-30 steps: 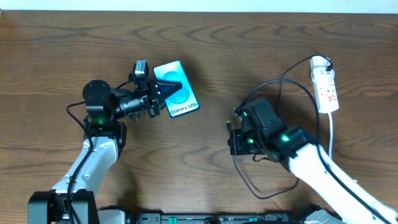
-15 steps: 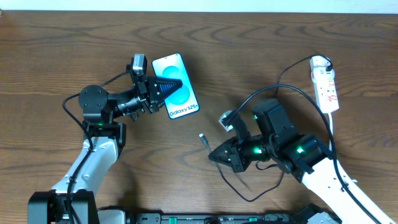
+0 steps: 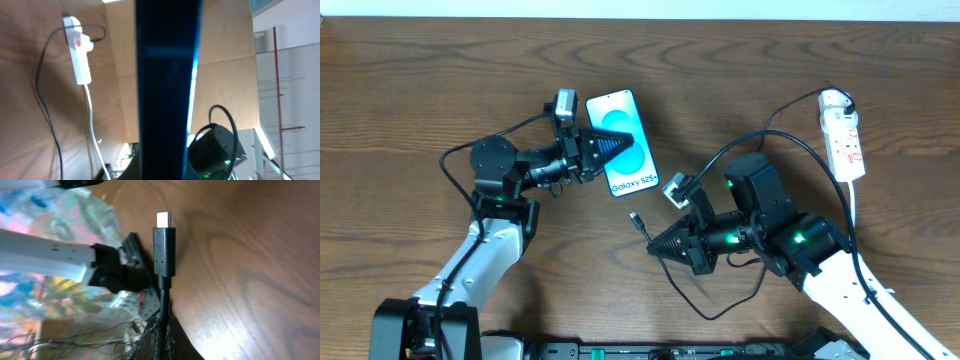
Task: Plug charger to phone and switch on socket
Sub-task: 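Align the USB-C plug under the phone's bottom port with the right gripper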
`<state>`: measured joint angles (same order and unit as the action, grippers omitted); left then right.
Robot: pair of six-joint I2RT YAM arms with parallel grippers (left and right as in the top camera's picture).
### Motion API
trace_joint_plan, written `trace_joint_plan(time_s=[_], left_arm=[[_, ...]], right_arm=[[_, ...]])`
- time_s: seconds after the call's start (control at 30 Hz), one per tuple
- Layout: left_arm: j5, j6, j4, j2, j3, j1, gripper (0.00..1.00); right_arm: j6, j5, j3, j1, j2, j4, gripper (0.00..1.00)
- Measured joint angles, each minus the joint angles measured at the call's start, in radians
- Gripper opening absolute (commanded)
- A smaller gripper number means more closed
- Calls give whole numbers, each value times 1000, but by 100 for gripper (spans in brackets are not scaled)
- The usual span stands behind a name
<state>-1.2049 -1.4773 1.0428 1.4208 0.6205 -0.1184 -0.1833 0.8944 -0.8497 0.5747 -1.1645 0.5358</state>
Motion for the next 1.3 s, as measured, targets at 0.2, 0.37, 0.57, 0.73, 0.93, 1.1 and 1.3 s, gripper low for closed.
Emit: trace_joint_plan(time_s=[0.2,0.37,0.57,0.73,0.93,1.1,1.3], left_arm=[[55,61,-2,2,0,-1,7],[93,73,-3,2,0,-1,7],[105,84,-3,2,0,-1,7],[107,84,-3,2,0,-5,7],[112,83,-3,2,0,-27,7],[112,84,-3,2,0,-29,7],[112,84,-3,2,0,-29,7]], right_arm=[[-2,-108,0,0,23,-2,1],[-14,-171,0,0,93,-15,1],[-29,-196,0,0,105,-30,1],[-37,-202,0,0,93,-50,1],[-54,-208,0,0,82,-58,1],[-76,-210,0,0,82,-66,1],[-104,-211,0,0,82,-76,1]])
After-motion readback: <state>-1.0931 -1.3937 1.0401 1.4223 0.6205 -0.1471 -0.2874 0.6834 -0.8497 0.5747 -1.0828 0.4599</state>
